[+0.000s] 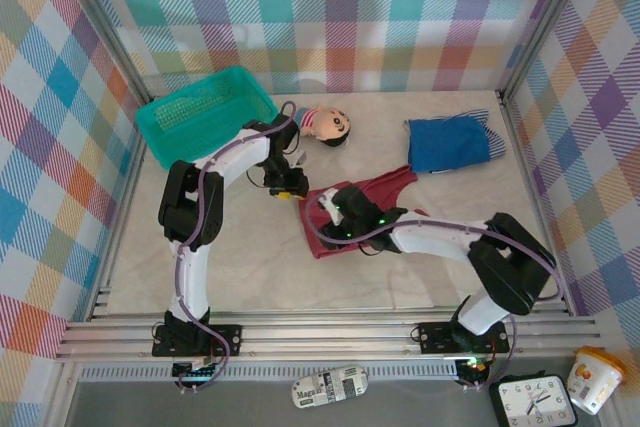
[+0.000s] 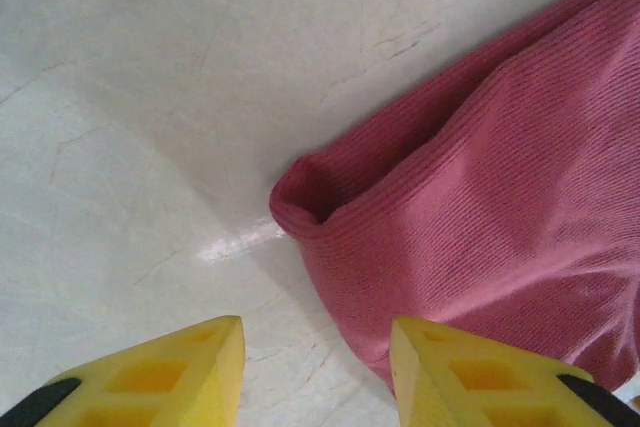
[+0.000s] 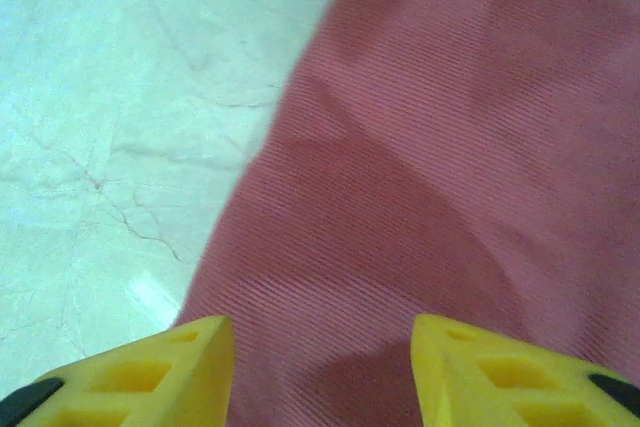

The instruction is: Fold and stack the tank tops

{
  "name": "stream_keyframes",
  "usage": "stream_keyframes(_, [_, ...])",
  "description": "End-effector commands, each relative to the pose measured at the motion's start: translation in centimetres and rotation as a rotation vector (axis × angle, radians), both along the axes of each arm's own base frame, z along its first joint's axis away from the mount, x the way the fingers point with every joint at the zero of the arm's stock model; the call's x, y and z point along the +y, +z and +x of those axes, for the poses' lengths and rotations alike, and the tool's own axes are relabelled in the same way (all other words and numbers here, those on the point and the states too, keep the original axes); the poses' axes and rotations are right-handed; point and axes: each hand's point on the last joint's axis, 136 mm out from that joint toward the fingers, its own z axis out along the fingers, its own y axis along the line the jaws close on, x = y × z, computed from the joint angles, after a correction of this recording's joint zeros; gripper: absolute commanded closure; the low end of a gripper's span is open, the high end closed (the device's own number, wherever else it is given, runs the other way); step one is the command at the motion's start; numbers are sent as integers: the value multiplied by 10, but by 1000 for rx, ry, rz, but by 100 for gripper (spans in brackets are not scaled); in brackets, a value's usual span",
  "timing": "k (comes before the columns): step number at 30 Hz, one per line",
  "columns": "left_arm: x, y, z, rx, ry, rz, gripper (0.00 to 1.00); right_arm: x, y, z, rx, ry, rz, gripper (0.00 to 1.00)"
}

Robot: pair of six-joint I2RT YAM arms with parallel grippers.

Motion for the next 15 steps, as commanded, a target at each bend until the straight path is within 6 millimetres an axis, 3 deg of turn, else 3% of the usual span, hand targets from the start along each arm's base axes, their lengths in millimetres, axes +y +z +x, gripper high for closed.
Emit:
stream_keyframes(1, [-4, -16, -1, 28, -15, -45, 58, 33, 7, -15, -109, 215, -54, 47])
stream_keyframes(6, [-7, -27, 1, 49, -8, -79, 59, 50, -11, -24, -122, 300, -143, 45])
stream_keyframes(9, [-12, -29, 5, 57, -15, -99, 60, 40, -33, -17, -108, 271, -254, 45])
stream_keyframes(15, [-19, -38, 1, 99, -25, -135, 66, 16, -51, -11, -101, 205, -391, 46])
